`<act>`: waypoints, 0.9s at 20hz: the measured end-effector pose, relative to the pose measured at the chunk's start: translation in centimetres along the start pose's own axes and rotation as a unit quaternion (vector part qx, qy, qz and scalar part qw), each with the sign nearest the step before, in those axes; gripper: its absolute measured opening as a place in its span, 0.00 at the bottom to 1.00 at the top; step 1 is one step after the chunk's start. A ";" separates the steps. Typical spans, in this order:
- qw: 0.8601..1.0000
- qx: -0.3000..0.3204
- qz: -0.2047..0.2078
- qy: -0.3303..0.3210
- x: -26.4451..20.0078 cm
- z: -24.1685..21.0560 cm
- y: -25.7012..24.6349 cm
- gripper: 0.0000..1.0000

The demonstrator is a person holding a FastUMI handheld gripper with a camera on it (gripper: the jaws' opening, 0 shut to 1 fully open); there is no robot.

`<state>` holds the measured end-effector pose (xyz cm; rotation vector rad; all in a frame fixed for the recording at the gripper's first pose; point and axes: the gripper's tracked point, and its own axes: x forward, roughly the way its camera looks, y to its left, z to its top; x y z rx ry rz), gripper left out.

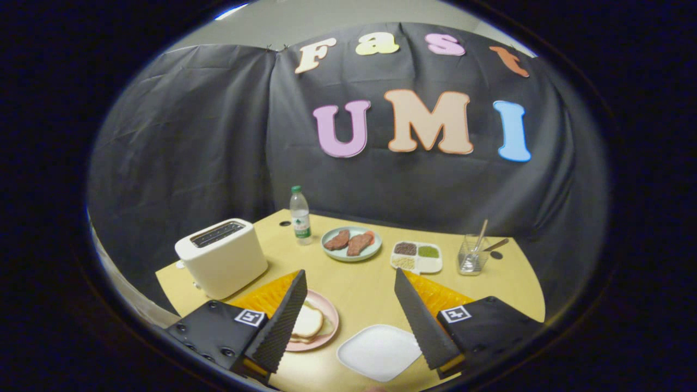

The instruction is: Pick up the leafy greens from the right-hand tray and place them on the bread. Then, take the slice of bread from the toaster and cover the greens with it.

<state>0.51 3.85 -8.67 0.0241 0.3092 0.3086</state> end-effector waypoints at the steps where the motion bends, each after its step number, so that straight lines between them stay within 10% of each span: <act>1: 1.000 -0.001 -0.012 -0.017 -0.5 0.7 -0.4 1.00; 18: 0.983 0.013 -0.122 -0.139 -4.1 7.8 -6.0 1.00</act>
